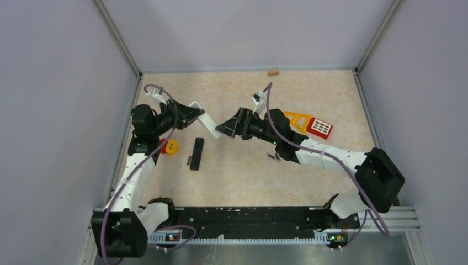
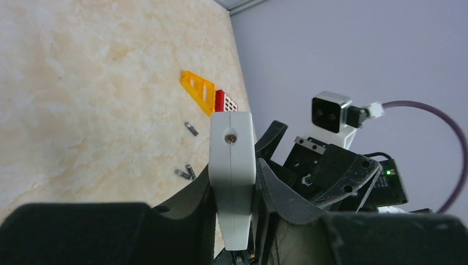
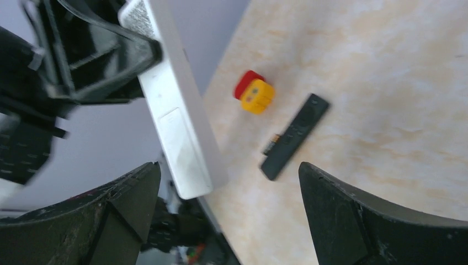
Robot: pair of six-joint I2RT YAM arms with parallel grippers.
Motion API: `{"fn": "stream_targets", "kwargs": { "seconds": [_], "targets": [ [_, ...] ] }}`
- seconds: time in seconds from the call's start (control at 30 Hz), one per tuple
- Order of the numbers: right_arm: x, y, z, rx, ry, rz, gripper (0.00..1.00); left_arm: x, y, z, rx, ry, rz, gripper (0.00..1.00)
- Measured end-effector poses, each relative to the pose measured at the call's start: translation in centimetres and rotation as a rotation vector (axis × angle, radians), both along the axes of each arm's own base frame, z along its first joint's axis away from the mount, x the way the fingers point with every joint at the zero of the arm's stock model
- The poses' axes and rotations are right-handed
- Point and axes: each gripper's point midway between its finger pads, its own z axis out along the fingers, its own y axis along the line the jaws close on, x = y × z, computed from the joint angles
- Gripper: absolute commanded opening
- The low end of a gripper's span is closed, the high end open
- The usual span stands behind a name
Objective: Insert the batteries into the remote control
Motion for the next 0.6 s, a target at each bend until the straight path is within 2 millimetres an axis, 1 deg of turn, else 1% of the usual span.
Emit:
{"fn": "stream_targets", "kwargs": {
  "seconds": [0.1, 0.23, 0.3, 0.37, 0.43, 0.5, 0.57, 0.6],
  "targets": [
    [-0.5, 0.5, 1.7, 0.163, 0.088, -0.003, 0.94, 0.2, 0.0, 1.1, -0.031, -0.024, 0.008, 0.00],
    [-0.6, 1.8, 4.2, 0.374, 0.192, 0.029, 0.81, 0.7, 0.1, 3.0, -0.084, -0.064, 0.036, 0.00],
    [-0.5, 2.4, 4.4, 0.435, 0.243, 0.045, 0.76, 0.7, 0.2, 3.8, -0.106, -0.090, 0.047, 0.00],
    [-0.3, 3.0, 4.1, 0.484, 0.300, 0.059, 0.74, 0.6, 0.3, 4.7, -0.126, -0.113, 0.060, 0.00],
    [-0.1, 3.6, 3.6, 0.511, 0.353, 0.069, 0.73, 0.5, 0.4, 5.3, -0.138, -0.131, 0.067, 0.00],
    [0.1, 4.0, 3.7, 0.544, 0.386, 0.078, 0.76, 0.5, 0.5, 5.7, -0.141, -0.149, 0.079, 0.00],
    [0.2, 4.1, 4.0, 0.570, 0.399, 0.083, 0.84, 0.5, 0.6, 5.8, -0.147, -0.153, 0.085, 0.00],
    [0.2, 4.1, 4.3, 0.583, 0.404, 0.083, 0.85, 0.5, 0.6, 5.9, -0.151, -0.153, 0.086, 0.00]
  ]
}}
